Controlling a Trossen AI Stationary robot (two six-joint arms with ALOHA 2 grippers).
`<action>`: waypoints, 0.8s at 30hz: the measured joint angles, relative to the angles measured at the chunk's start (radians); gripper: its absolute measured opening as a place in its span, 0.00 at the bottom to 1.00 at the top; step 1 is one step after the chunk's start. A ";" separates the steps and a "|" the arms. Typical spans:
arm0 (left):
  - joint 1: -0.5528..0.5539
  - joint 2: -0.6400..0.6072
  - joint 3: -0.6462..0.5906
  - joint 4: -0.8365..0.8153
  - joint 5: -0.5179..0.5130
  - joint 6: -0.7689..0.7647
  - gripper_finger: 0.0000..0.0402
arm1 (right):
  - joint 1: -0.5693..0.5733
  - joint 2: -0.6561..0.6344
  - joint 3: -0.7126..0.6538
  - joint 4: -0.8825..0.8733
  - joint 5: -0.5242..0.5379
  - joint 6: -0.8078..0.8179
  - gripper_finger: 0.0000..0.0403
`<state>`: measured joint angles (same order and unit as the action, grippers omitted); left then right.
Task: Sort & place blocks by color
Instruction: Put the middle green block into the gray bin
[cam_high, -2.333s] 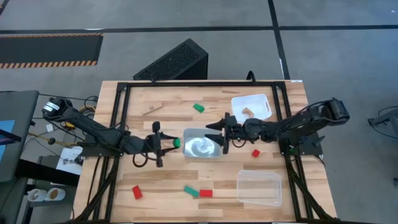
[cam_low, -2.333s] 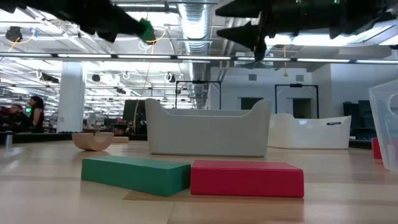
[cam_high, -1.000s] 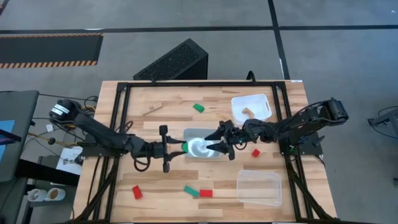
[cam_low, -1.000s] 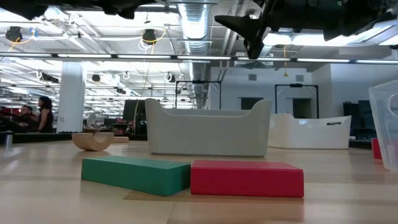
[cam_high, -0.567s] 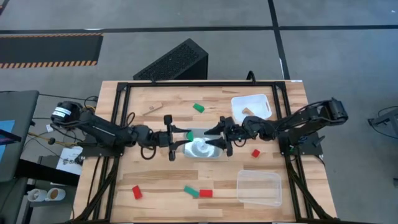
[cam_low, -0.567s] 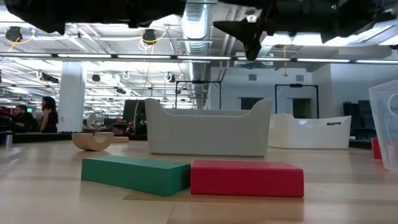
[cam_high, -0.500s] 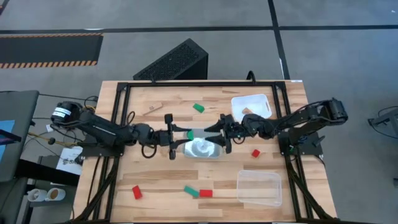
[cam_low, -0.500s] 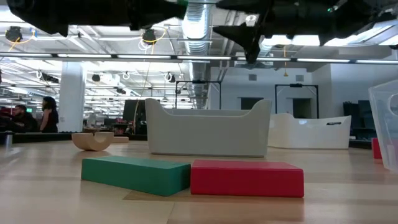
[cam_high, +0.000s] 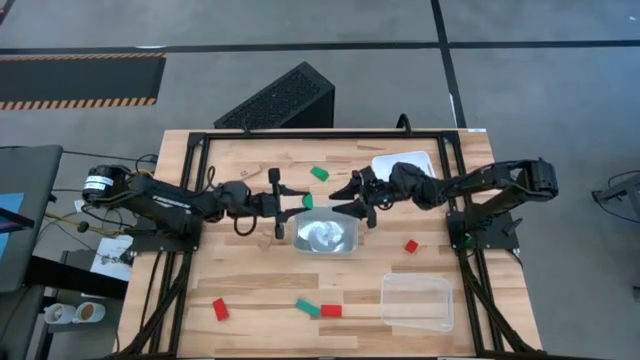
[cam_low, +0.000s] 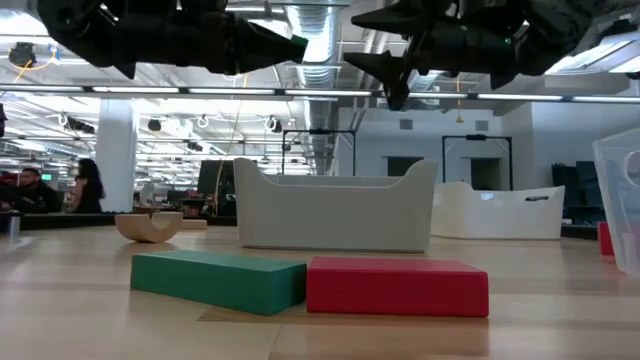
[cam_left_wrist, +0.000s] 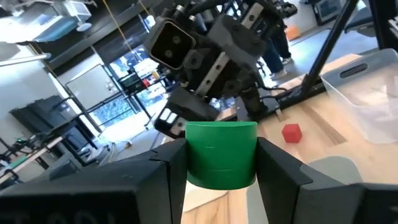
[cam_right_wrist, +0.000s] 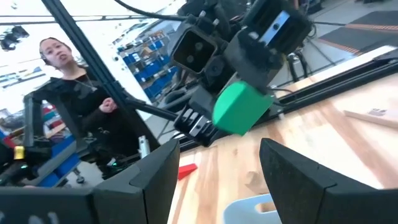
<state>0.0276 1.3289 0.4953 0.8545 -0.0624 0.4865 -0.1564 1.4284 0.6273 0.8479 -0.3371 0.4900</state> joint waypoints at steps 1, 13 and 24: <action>0.005 0.000 0.000 -0.007 0.007 0.000 0.31 | -0.005 0.000 0.000 0.000 0.004 -0.012 0.61; 0.100 0.000 0.000 -0.036 0.098 0.027 0.31 | -0.097 0.000 0.000 0.009 0.130 -0.185 0.61; 0.257 0.017 -0.001 -0.028 0.253 0.016 0.31 | -0.175 0.000 0.000 0.021 0.127 -0.185 0.61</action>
<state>0.2845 1.3460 0.4946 0.8263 0.1902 0.5029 -0.3316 1.4284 0.6273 0.8686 -0.2104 0.3049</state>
